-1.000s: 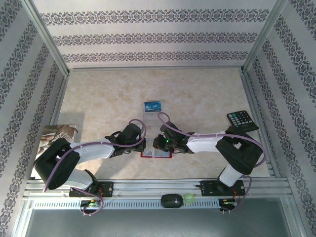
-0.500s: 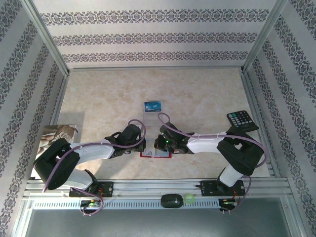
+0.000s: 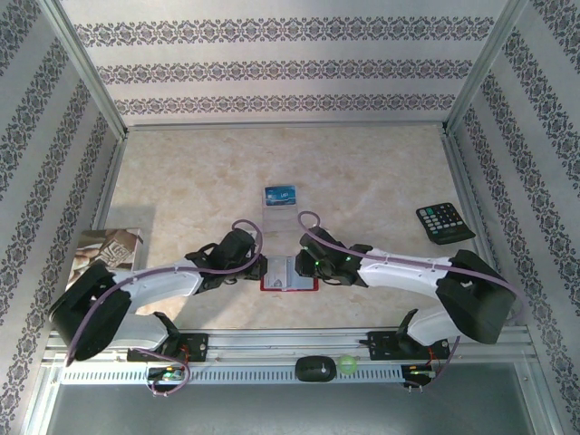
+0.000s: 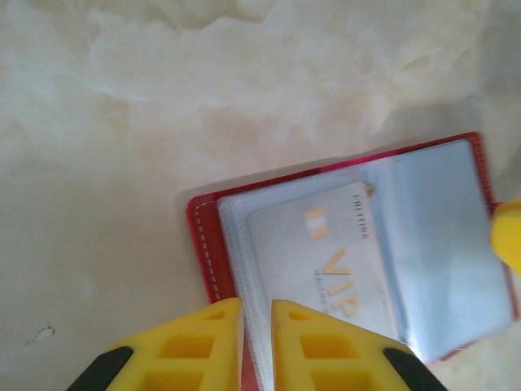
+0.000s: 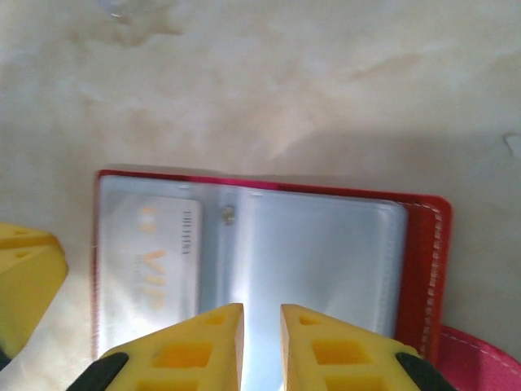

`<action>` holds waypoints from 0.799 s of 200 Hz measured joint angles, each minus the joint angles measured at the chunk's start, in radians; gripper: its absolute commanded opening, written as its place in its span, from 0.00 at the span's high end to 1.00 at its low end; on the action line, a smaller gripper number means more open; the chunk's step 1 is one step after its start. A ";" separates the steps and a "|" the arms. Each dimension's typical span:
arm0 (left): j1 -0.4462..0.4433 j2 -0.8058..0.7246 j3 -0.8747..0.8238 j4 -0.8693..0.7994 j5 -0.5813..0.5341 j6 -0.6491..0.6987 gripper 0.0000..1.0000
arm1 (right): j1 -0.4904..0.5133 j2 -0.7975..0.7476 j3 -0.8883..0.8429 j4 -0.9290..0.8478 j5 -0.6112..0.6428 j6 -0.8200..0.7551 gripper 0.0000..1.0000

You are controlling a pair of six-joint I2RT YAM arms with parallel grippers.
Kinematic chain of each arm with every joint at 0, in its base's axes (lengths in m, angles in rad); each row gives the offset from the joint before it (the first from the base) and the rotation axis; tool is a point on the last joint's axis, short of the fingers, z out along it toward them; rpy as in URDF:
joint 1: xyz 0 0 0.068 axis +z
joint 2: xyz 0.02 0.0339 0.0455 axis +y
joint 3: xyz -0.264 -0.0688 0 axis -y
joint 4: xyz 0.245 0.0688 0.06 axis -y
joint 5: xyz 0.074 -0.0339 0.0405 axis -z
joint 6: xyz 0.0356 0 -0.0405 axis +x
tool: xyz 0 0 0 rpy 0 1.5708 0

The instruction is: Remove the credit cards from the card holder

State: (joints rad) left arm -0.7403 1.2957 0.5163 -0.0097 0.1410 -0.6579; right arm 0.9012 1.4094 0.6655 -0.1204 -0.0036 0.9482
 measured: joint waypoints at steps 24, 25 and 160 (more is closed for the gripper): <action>0.000 -0.042 0.000 -0.007 0.002 0.005 0.86 | 0.000 -0.001 0.000 0.037 -0.064 -0.011 0.78; 0.000 -0.042 0.000 -0.007 0.002 0.005 0.86 | 0.000 0.000 0.000 0.039 -0.066 -0.010 0.79; 0.000 -0.014 -0.072 -0.013 0.064 0.003 0.81 | -0.010 0.095 -0.044 0.151 -0.230 0.116 0.79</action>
State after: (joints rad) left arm -0.7406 1.2816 0.4438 -0.0231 0.2054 -0.6544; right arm 0.8917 1.5040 0.6212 0.0303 -0.2340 1.0641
